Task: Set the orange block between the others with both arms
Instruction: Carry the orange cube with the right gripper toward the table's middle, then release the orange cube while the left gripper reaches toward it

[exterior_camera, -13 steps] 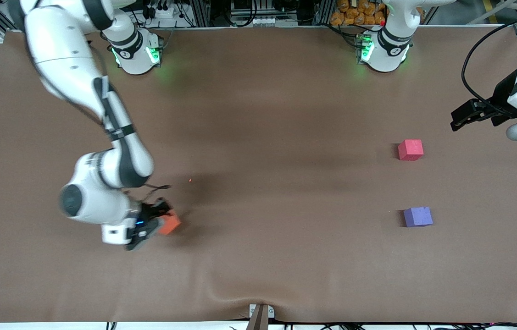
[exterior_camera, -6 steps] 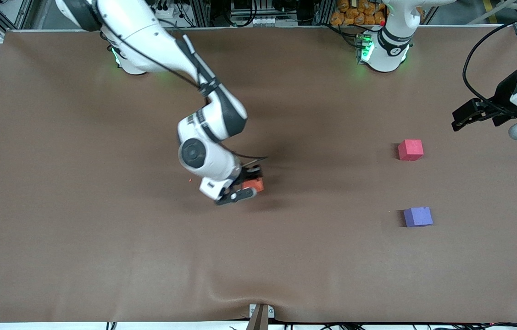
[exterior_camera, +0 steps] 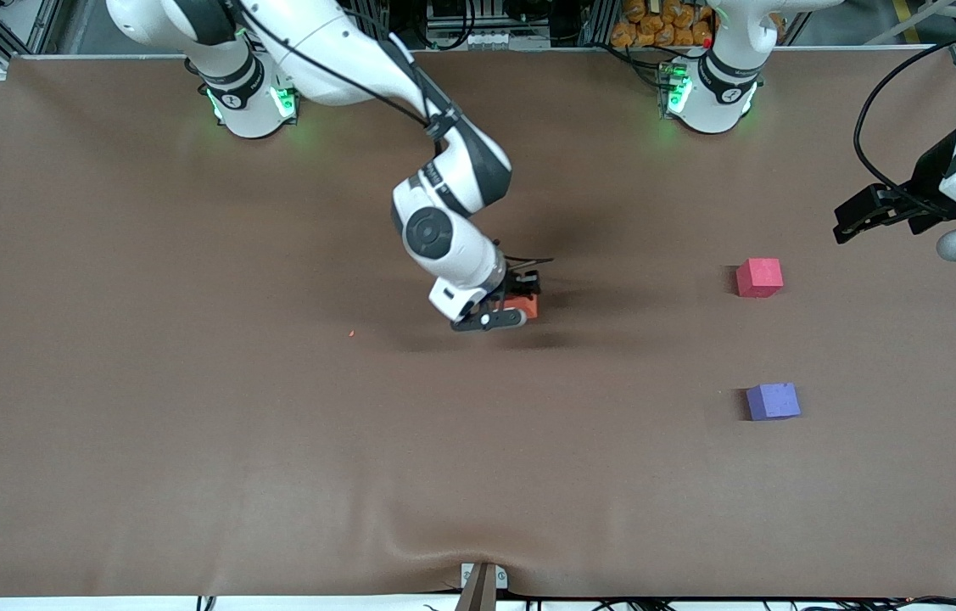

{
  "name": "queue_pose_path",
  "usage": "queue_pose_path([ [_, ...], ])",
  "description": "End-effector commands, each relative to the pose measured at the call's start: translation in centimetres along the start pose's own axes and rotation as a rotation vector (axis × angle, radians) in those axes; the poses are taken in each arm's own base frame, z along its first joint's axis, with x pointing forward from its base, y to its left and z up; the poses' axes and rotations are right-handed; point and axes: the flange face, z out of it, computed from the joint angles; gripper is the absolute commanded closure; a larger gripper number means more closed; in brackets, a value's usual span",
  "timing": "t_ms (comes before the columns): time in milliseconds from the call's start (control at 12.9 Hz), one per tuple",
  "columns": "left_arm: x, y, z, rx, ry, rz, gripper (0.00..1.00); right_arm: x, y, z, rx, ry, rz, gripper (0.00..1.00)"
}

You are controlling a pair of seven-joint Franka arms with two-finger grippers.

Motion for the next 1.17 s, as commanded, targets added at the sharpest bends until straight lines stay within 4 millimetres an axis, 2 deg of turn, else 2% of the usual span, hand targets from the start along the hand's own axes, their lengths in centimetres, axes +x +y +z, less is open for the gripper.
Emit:
queue_pose_path([
  [0,0.0,-0.5,-0.2,-0.012,0.003,0.007,0.00,-1.9,-1.2,2.7,0.017,0.046,0.026,0.53],
  [78,0.0,-0.4,-0.1,-0.010,0.000,0.008,0.00,-1.9,-1.1,2.9,0.014,0.048,0.022,0.47],
  [155,0.2,-0.4,0.2,-0.010,-0.003,0.008,0.00,-1.9,-1.1,2.8,0.014,0.048,0.018,0.13],
  [233,0.3,-0.4,0.4,-0.011,-0.001,0.008,0.00,-1.9,-1.1,2.7,0.011,0.051,0.010,0.00],
  [544,1.3,0.4,1.9,-0.021,-0.010,0.008,0.00,0.2,-0.8,-0.9,0.036,0.069,0.007,0.00],
  [699,2.2,2.1,3.9,-0.021,-0.030,0.021,0.00,1.4,-0.2,-4.2,0.029,0.025,0.025,0.00],
  [854,3.0,6.0,7.6,-0.019,-0.071,0.040,0.00,3.2,1.5,-9.1,0.002,-0.044,0.047,0.00],
  [1010,2.9,12.1,12.1,-0.012,-0.100,0.000,0.00,4.9,4.0,-15.2,-0.071,-0.079,0.036,0.00],
  [1087,1.8,16.1,14.3,-0.003,-0.101,-0.046,0.00,5.8,5.6,-18.3,-0.086,-0.099,0.049,0.00],
])
